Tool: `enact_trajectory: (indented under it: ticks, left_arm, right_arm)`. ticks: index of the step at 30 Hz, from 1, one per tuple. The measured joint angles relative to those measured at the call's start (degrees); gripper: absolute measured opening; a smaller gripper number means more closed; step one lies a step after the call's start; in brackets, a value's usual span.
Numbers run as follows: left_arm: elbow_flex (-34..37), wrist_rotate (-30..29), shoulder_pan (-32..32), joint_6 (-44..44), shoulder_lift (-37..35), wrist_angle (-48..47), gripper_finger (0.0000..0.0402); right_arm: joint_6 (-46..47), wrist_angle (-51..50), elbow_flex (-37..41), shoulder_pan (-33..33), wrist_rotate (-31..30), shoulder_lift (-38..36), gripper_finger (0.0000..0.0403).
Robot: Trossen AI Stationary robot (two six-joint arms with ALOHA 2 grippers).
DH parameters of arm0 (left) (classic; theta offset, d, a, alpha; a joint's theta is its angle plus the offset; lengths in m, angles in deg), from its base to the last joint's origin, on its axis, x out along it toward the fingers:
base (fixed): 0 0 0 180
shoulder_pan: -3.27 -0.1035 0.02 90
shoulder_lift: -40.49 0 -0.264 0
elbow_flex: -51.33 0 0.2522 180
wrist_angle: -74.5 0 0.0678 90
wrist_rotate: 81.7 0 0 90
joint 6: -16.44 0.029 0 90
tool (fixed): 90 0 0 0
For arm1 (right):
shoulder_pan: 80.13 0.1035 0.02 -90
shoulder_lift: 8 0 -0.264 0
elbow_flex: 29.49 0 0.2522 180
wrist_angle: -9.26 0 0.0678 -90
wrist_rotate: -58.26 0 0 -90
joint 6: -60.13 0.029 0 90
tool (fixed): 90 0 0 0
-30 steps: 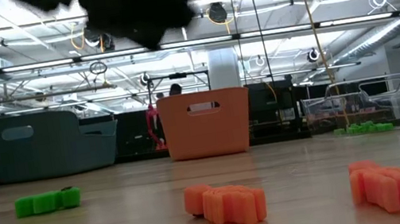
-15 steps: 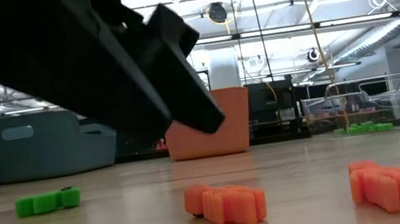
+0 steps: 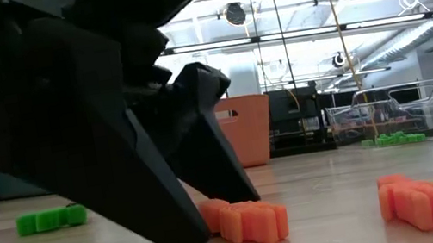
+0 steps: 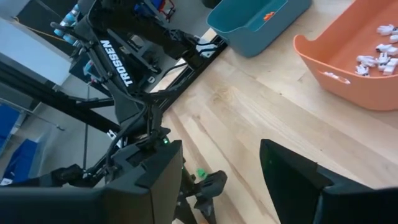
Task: Sort Halloween decoration
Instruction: Put the orange skeleton toy into the blue bin
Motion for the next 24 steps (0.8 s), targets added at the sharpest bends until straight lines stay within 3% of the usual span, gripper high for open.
enact_trajectory:
  ticks: [5,16,24]
  left_arm:
    - [-0.02,0.05,0.01,3.52,0.0,-0.02,0.0171]
    - [-0.02,0.89,0.02,5.53,0.0,-0.11,0.0019]
    - [0.09,0.76,-0.53,0.41,-1.19,-1.5,0.0026]
  right_arm:
    - [-0.13,-0.42,0.0,0.0,-0.2,0.0,0.02]
    - [0.22,-1.37,0.0,-0.02,-0.22,0.0,0.02]
    - [0.24,-1.37,0.0,-0.02,-0.22,0.0,0.02]
